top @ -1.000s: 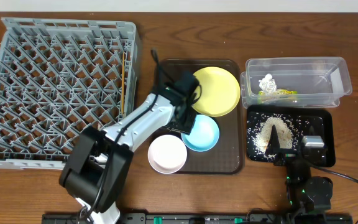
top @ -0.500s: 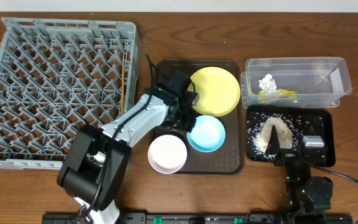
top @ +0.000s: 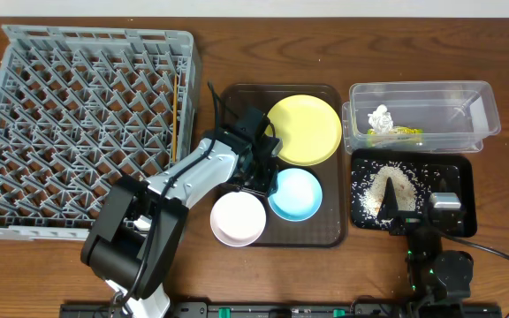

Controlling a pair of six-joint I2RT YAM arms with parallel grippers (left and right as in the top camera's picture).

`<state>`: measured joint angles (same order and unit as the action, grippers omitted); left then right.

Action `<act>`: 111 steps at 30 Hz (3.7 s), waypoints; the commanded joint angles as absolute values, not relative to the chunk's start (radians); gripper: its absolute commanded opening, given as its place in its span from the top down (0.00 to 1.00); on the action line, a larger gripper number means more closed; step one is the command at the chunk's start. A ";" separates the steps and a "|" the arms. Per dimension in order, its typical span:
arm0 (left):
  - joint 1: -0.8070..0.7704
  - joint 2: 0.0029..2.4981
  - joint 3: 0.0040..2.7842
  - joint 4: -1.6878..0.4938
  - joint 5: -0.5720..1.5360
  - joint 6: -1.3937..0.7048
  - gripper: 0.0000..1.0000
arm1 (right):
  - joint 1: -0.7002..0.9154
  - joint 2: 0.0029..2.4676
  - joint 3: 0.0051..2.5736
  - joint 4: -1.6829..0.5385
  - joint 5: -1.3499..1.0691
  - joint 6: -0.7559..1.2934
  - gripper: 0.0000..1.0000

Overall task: Sort waste into correct bins and load items into the dishwasher
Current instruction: 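Close left gripper on the light-blue bowl rim, then carry the blue bowl into the dish rack and release it, then move left gripper back to the pink-white bowl on the tray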

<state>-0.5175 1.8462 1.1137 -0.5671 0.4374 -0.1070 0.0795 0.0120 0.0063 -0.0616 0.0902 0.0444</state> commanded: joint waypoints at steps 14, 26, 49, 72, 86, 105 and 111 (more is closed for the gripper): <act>-0.464 1.831 1.046 -0.466 0.652 -0.109 0.92 | 0.073 0.007 0.006 -0.064 0.097 0.055 0.01; -0.159 1.577 1.078 -0.546 0.796 -0.143 0.92 | 0.073 0.007 0.006 -0.064 0.097 0.055 0.01; 0.172 1.392 1.126 -0.585 -0.363 -0.297 0.92 | 0.073 0.007 0.006 -0.064 0.097 0.055 0.01; -0.125 1.612 1.122 -0.597 -0.924 -0.317 0.92 | 0.073 0.007 0.006 -0.064 0.097 0.055 0.01; -0.197 1.613 1.122 -0.582 -1.258 -0.297 0.93 | 0.073 0.007 0.006 -0.064 0.097 0.055 0.01; -0.311 1.765 1.116 -0.585 -1.321 -0.290 0.92 | 0.073 0.007 0.006 -0.064 0.097 0.055 0.01; -0.349 1.765 1.116 -0.607 -1.320 -0.290 0.88 | 0.073 0.007 0.006 -0.064 0.097 0.055 0.01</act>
